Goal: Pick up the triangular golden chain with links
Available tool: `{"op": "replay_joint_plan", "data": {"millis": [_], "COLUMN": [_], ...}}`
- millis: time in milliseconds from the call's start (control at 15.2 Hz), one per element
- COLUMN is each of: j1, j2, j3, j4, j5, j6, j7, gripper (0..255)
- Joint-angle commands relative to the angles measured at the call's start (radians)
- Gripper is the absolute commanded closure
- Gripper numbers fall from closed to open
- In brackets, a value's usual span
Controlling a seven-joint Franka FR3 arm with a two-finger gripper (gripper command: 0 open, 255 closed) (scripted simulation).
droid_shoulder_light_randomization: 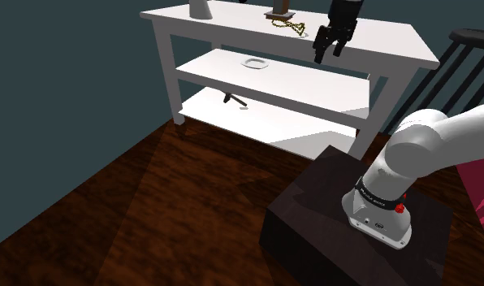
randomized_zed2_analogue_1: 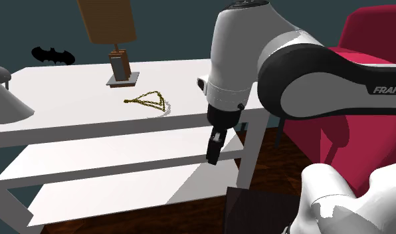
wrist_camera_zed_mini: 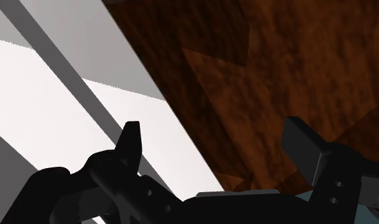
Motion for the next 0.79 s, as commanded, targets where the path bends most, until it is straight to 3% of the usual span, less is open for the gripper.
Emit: {"op": "replay_joint_plan", "data": {"millis": [0, 726], "j1": [0.0, 0.011], "j2": [0.0, 0.392], "j3": [0.0, -0.14], "j4": [0.0, 0.372], "j5": [0.0, 0.022], "j6": [0.0, 0.073], "j7": [0.0, -0.168], "gripper": [0, 0]}}
